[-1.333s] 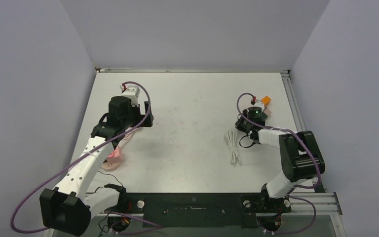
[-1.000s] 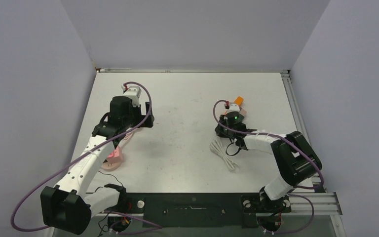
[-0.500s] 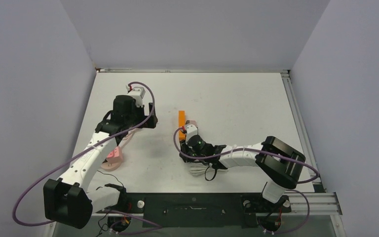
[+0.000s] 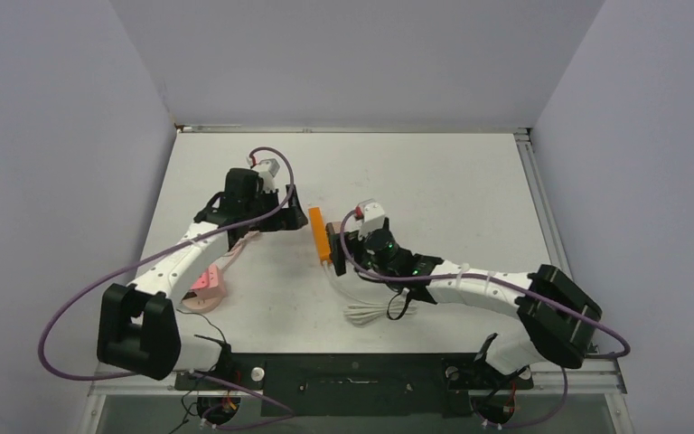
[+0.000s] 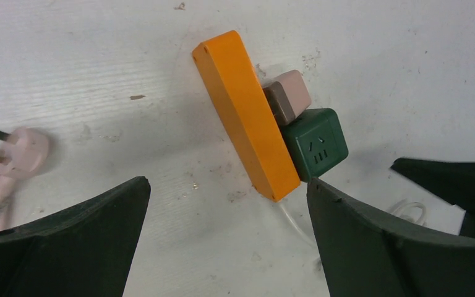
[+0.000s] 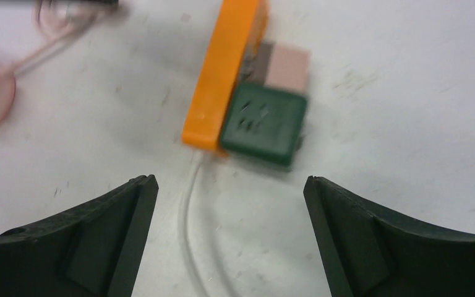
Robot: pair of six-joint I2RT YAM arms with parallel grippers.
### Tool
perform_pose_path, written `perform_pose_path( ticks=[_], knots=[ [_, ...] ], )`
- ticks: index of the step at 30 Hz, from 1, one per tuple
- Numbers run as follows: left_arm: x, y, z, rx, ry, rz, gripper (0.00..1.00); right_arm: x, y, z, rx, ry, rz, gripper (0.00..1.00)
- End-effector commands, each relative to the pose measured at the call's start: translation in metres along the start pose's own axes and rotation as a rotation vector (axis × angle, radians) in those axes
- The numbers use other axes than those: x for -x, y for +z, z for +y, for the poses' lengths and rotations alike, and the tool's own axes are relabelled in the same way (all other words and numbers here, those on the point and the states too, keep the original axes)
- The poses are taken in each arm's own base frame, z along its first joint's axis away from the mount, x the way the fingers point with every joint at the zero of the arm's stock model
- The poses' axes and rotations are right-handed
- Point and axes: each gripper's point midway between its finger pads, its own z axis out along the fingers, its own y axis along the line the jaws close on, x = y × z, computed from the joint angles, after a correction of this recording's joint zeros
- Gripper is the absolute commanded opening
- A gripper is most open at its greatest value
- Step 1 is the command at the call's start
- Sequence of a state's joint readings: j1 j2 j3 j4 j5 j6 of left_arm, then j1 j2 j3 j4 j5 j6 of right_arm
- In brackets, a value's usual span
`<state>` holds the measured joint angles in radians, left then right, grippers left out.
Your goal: Pull the plug off the socket
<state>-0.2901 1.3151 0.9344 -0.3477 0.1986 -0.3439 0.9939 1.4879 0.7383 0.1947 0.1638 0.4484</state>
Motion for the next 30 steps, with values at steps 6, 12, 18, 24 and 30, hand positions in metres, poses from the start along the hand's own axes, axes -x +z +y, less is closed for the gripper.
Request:
perform_pose_path(
  ticks=[6,12,18,24,30],
  knots=[
    [0.019,0.055,-0.037,-0.129,-0.106,0.069,0.96,0.089,-0.022,-0.131,-0.229,0.140,-0.269,0.94],
    [0.024,0.082,-0.029,-0.070,-0.103,0.080,0.96,0.081,-0.025,-0.159,-0.281,0.174,-0.321,0.93],
    [0.025,0.106,-0.020,-0.030,-0.099,0.104,0.96,0.063,-0.026,-0.163,-0.284,0.179,-0.339,0.93],
    [0.021,0.122,-0.014,0.012,-0.068,0.130,0.97,0.059,-0.027,-0.160,-0.264,0.181,-0.344,0.93],
    [0.010,0.135,-0.010,0.029,-0.055,0.190,0.86,0.056,-0.025,-0.158,-0.250,0.181,-0.336,0.93]
  ],
)
